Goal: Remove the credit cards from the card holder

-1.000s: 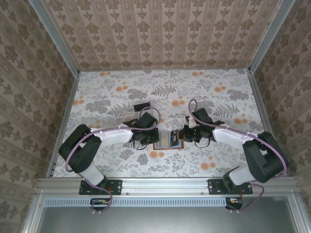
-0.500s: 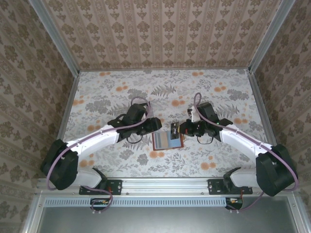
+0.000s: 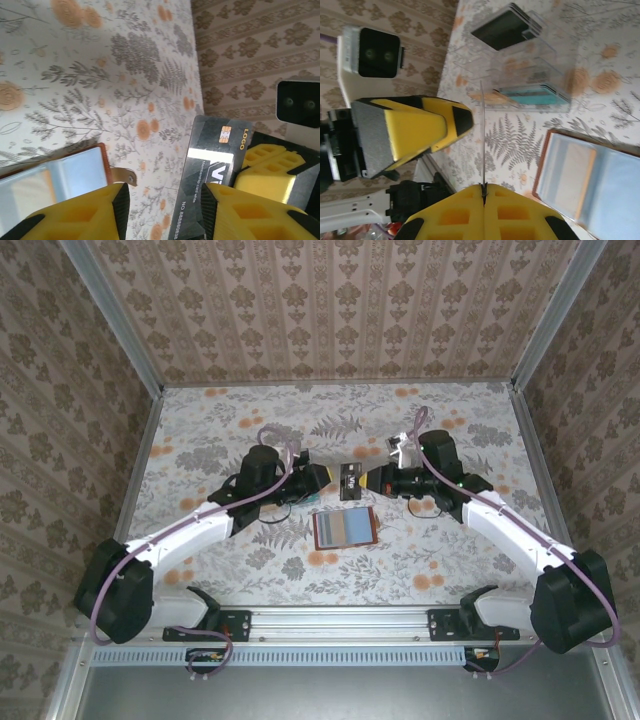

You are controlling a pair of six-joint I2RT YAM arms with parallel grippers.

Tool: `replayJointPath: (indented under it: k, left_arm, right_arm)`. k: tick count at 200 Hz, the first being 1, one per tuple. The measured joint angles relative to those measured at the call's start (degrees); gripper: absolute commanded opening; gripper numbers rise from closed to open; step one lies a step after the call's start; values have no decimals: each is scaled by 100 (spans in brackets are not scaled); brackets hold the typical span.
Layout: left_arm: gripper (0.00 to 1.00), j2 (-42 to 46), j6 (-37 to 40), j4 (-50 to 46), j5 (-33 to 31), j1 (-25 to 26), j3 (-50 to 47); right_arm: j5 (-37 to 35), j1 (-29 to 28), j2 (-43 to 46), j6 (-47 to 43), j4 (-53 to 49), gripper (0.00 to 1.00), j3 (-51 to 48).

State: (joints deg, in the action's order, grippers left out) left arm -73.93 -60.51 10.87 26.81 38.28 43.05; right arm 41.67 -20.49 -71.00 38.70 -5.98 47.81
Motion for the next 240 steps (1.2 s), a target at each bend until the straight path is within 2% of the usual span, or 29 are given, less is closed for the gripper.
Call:
replayJointPath:
  k: [60, 85, 128, 138, 148, 168, 185, 219, 240]
  left_arm:
    - [32, -184, -249, 610, 391, -13, -9]
    - [23, -188, -306, 776, 514, -11, -13]
    - [1, -184, -356, 1058, 627, -13, -11]
    - [0, -168, -374, 1104, 629, -13, -11]
    - [0, -149, -376, 1108, 632, -13, -13]
    - [0, -87, -299, 1012, 643, 0, -11]
    - [0, 22, -179, 728, 640, 2, -11]
    - [0, 334, 317, -201, 601, -70, 120]
    - [0, 468, 975, -1292, 350, -138, 577]
  right_arm:
    - [496, 0, -264, 280, 592, 0, 76]
    - [595, 0, -299, 361, 715, 0, 76]
    - [616, 90, -317, 483, 796, 0, 66]
    - [610, 103, -343, 490, 798, 4, 55]
    - [601, 101, -363, 498, 800, 11, 46]
    - [595, 83, -365, 485, 802, 58, 46]
    - [573, 61, -365, 459, 789, 79, 46]
    - [363, 68, -306, 326, 597, 98, 35]
    - [122, 76, -118, 195, 354, 100, 33]
